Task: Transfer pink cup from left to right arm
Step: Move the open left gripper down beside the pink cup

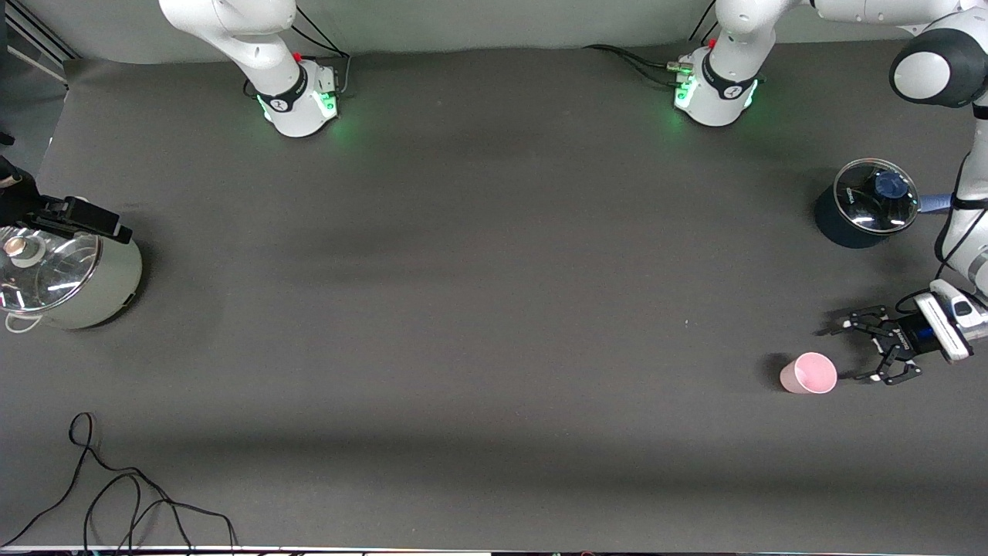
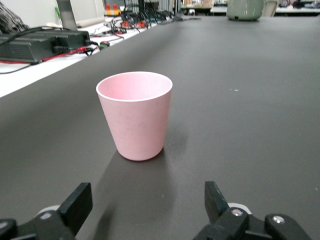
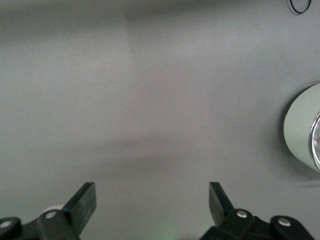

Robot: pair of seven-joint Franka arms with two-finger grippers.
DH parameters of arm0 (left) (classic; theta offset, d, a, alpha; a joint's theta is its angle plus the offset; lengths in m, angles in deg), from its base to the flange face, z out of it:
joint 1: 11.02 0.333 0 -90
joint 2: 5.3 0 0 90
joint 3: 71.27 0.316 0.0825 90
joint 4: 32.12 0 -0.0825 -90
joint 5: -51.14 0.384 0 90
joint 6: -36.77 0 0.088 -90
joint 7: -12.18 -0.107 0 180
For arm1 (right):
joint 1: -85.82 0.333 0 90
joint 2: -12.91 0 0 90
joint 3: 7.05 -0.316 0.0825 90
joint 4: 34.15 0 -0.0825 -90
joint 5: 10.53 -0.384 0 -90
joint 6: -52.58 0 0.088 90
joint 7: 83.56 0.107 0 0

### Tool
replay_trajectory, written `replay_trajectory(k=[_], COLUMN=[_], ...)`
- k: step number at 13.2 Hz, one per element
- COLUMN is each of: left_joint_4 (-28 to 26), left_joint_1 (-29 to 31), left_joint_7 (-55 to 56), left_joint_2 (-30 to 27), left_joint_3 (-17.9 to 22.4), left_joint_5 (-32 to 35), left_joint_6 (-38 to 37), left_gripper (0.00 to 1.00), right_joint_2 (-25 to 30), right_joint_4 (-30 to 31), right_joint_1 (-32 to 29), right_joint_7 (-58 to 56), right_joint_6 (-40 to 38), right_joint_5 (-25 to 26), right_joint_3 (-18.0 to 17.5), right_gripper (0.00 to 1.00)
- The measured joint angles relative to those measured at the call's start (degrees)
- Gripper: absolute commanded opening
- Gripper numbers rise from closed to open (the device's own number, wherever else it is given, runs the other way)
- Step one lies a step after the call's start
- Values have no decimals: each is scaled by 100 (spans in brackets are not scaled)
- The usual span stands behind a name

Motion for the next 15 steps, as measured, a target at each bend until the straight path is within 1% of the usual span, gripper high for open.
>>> replay_trajectory(k=[3,9,15], left_joint_4=[21,25,25], left_joint_1=[126,136,120], left_joint_7=[-37,-63,-111], left_joint_2=[173,353,401], left_joint_3=[-142,-189,-341], left_joint_5=[-82,-412,-528], left_joint_6=[-13,-225,-221], left_gripper=[100,100,100], right_joint_2=[0,0,0], right_joint_4=[0,0,0], right_joint_1=[0,0,0], right_joint_7=[-4,-10,-13], right_joint_6=[0,0,0], right_joint_5=[0,0,0], right_joint_3=[0,0,0], right_gripper=[100,100,100])
